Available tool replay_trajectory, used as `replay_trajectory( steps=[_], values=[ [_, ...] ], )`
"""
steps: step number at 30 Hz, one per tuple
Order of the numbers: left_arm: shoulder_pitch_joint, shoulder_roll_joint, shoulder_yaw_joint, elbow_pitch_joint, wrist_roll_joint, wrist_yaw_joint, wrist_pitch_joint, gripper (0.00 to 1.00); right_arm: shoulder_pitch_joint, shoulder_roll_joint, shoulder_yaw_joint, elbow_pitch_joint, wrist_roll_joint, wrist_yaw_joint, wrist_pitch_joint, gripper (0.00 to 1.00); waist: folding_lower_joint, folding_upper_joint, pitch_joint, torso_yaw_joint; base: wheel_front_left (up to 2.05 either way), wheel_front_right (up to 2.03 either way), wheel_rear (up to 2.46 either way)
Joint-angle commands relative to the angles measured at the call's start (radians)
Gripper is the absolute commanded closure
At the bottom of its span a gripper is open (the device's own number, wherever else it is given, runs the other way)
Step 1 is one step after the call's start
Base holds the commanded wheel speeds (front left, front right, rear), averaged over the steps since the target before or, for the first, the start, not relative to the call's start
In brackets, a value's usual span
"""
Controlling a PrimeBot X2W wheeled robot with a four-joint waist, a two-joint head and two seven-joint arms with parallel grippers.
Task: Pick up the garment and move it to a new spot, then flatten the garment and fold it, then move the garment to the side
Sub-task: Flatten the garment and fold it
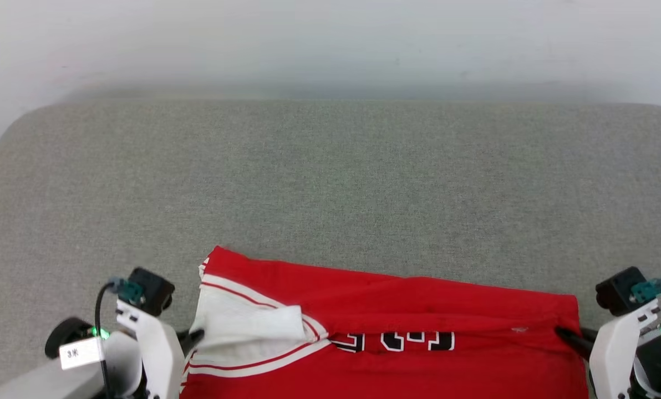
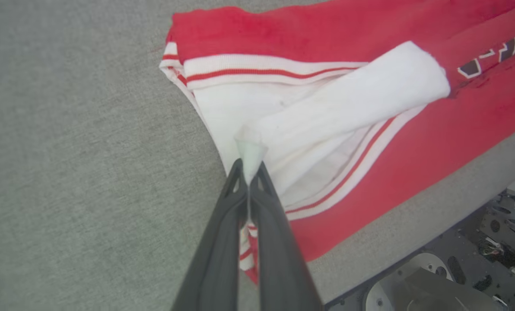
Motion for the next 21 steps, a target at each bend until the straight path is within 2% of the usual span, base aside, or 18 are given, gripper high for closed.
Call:
replay_trajectory(
  steps=[1,8,14,15,16,17,21],
  values=[
    [0.022,-0.008,-0.004,0.016,-0.008,0.000,-0.008,1.00,0.028,0.010,-0.011,-0.008,-0.006,-0.001,0.016,1.00,0.0001,0.0000,0.006,-0.001,0.00,0.00,0.00],
    [0.068,-0.054,-0.008,0.095,-0.036,-0.019,-0.030,1.00,0.076,0.044,-0.035,-0.008,-0.028,-0.001,0.074,1.00,0.0001,0.0000,0.034,-0.007,0.00,0.00,0.00],
    [0.089,-0.104,-0.013,0.178,-0.044,-0.041,-0.046,1.00,0.083,0.068,-0.046,0.026,-0.041,-0.001,0.068,1.00,0.0001,0.0000,0.043,-0.010,0.00,0.00,0.00],
    [0.088,-0.106,-0.009,0.189,-0.035,-0.033,-0.059,1.00,0.080,0.071,-0.055,0.025,-0.041,-0.001,0.060,0.81,0.0001,0.0000,0.041,-0.011,0.00,0.00,0.00],
    [0.086,-0.106,-0.005,0.198,-0.028,-0.027,-0.074,0.55,0.079,0.072,-0.065,0.022,-0.042,-0.001,0.050,0.18,0.0001,0.0000,0.037,-0.011,0.00,0.00,0.00],
    [0.086,-0.105,0.000,0.200,-0.025,-0.020,-0.088,0.00,0.080,0.072,-0.073,0.015,-0.043,-0.001,0.043,0.00,0.0001,0.0000,0.033,-0.010,0.00,0.00,0.00],
    [0.092,-0.096,0.028,0.179,-0.007,0.012,-0.168,0.00,0.094,0.067,-0.117,-0.036,-0.036,-0.001,0.020,0.00,0.0001,0.0000,0.009,-0.010,0.00,0.00,0.00]
  ],
)
